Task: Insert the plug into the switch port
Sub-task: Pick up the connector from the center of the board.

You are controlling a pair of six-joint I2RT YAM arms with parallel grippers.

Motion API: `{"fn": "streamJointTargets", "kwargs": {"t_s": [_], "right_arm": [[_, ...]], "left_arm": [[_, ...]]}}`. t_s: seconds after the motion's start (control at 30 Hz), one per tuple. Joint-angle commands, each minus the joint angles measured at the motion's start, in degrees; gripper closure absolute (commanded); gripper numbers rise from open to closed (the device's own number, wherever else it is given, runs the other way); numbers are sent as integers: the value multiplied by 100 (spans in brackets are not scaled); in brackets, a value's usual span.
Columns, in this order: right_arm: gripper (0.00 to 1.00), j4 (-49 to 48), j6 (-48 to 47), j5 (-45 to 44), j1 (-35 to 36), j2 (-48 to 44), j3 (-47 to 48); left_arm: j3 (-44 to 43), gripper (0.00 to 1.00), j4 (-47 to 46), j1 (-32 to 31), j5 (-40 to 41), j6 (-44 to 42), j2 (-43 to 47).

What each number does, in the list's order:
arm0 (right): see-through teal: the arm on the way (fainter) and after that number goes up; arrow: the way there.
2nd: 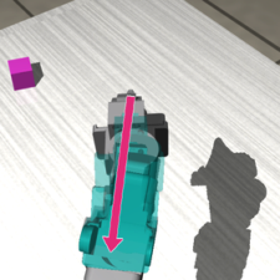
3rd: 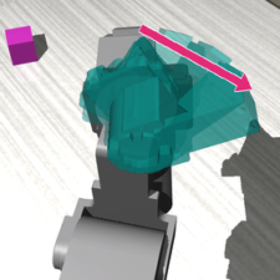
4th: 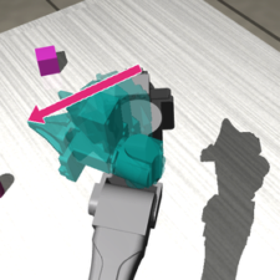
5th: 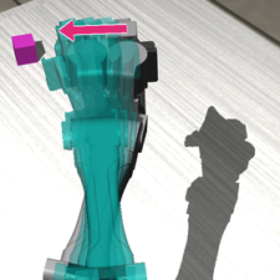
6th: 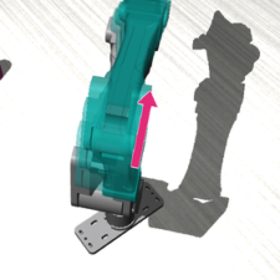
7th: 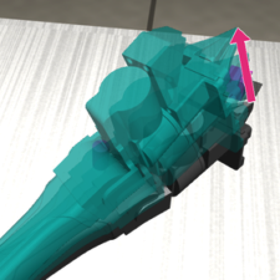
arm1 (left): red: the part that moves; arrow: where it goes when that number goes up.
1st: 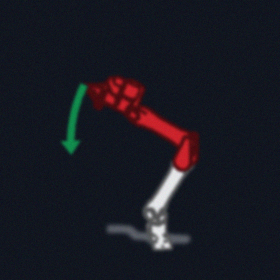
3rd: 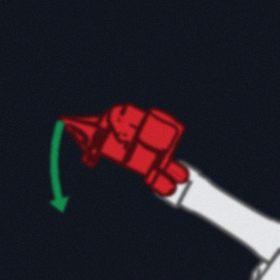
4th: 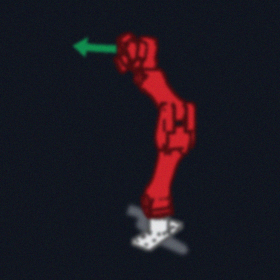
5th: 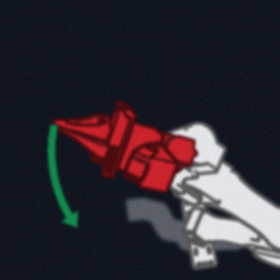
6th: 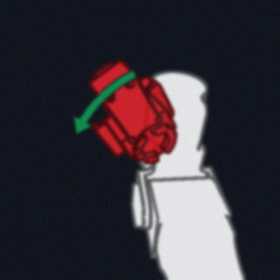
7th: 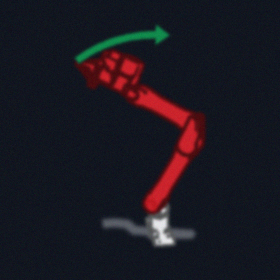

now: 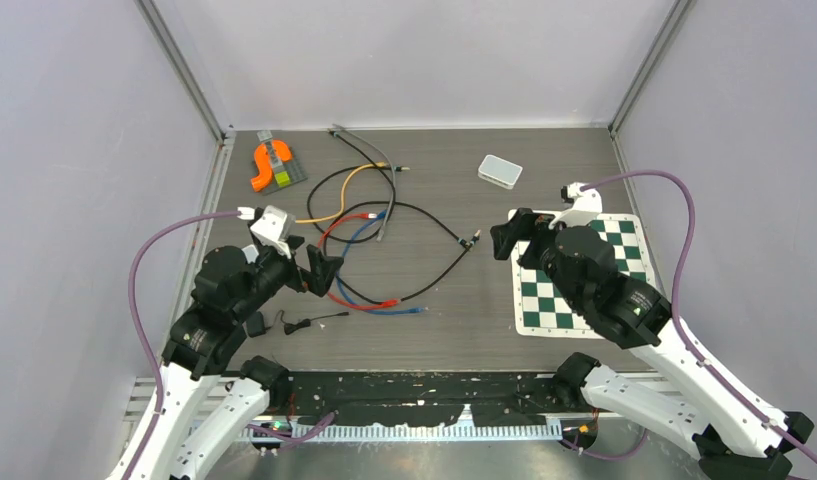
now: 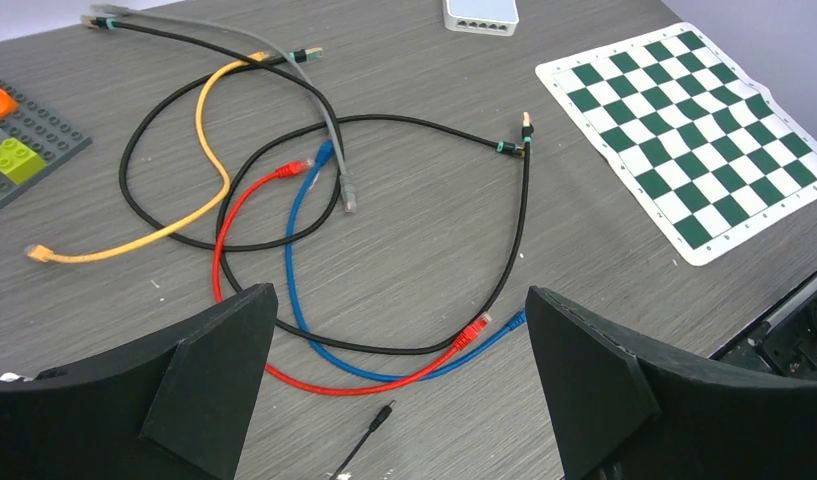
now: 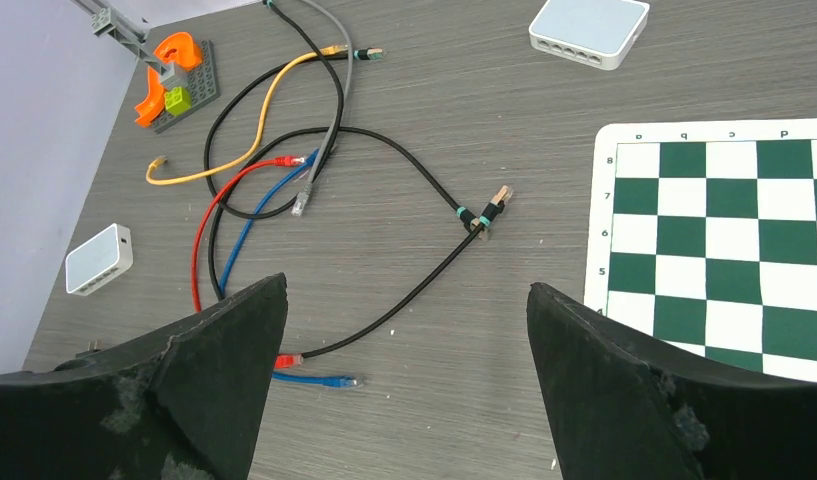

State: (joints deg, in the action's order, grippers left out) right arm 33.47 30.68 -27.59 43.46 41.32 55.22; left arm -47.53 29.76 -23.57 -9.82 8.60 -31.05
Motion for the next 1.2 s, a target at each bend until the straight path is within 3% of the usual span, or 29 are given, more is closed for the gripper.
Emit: {"fn": "streamJointTargets", "kwargs": {"t_s": [0.0,0.17,0.4,0.57,0.8,0.9,1.17], "right_arm": [[4,-151,181,-64,26,39,91],[4,-165,176,-65,26,-68,62],[4,-370,103,116,31,-158,-62],[4,-378,246,166,31,-187,-55],[1,-665,70,838,30,-202,-415],[0,-632,52,955,30,-101,-413],[0,-540,39,1085,27,55,-380]], "left_arm": [[-35,0,-239,-7,200,-67,-18],[-197,0,46,-7,879,-29,-197],[-838,2,1137,46,2703,598,-1343],[-1249,1,1886,228,4041,2364,-2142],[-1121,8,3382,1070,3439,5295,-2864],[-867,8,3558,1127,3402,5752,-3208],[-5,14,2667,1294,2883,6234,-3891]]}}
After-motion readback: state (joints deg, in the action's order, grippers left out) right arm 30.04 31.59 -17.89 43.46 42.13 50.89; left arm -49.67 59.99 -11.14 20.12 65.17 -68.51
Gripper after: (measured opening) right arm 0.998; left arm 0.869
